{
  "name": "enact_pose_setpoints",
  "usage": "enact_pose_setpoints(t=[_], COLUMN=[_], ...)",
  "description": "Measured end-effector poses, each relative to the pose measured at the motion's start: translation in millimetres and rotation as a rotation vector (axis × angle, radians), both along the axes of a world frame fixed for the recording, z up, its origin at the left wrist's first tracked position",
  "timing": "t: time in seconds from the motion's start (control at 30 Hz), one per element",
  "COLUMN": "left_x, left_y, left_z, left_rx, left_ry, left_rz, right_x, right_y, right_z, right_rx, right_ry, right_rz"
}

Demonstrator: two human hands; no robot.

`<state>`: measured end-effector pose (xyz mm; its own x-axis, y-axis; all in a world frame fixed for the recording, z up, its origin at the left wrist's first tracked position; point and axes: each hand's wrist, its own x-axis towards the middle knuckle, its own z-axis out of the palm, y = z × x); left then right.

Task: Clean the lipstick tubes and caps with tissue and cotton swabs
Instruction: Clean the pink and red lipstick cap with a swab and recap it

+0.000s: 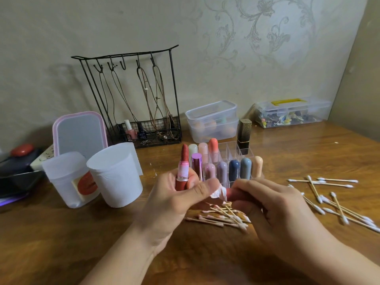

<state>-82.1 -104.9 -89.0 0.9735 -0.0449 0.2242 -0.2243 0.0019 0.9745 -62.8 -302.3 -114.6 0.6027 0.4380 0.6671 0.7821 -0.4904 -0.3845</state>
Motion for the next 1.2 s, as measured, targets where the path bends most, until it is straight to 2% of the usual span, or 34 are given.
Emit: enact_pose_setpoints(t=[0.1,0.17,0.2,0.27,0.33,0.43,0.5,0.53,0.7,0.87,0.97,1.03,1.13,1.17,1.2], left_x=[1,0,0,0,-1,-2,-2,-1,-1,1,0,-2,-4,-4,-4], left_y=[-2,-4,-5,-9,-13,-16,-16,-15,-14,-13,-14,-16,-17,-17,-17], left_z=[-2,-7,-8,-10,-11,-11,-10,-9,-8,-7,-6,-6,-5,-6,-6], left_rx=[0.040,-0.049,-0.078,-0.018,0.119,0.295,0.330,0.321,0.211,-0.009,-0.018,-0.013,0.025,0.046,0.049], left_ry=[0.022,0.068,0.086,0.052,-0.052,-0.246,-0.303,-0.295,-0.156,-0.061,-0.065,-0.089,-0.104,-0.100,-0.089], left_rz=[0.090,0.076,0.068,0.108,0.198,0.310,0.323,0.306,0.199,0.245,0.242,0.228,0.222,0.234,0.249], right_x=[-2,-2,-2,-4,-7,-7,-9,-9,-5,-3,-5,-9,-10,-10,-8], right_y=[0,1,2,2,4,8,10,11,6,0,1,3,6,5,4], right_z=[-3,-3,-3,-2,1,5,11,13,8,9,8,10,16,17,16], right_rx=[-0.033,-0.036,-0.030,-0.006,0.082,0.203,0.234,0.234,0.221,0.186,0.126,0.118,0.278,0.302,0.273], right_ry=[-0.088,-0.136,-0.146,-0.114,0.063,0.475,0.739,0.803,0.600,0.144,0.061,0.231,0.793,0.881,0.837], right_rz=[-0.053,-0.077,-0.079,-0.069,-0.052,0.081,0.158,0.168,0.121,-0.040,-0.056,-0.013,0.145,0.173,0.157])
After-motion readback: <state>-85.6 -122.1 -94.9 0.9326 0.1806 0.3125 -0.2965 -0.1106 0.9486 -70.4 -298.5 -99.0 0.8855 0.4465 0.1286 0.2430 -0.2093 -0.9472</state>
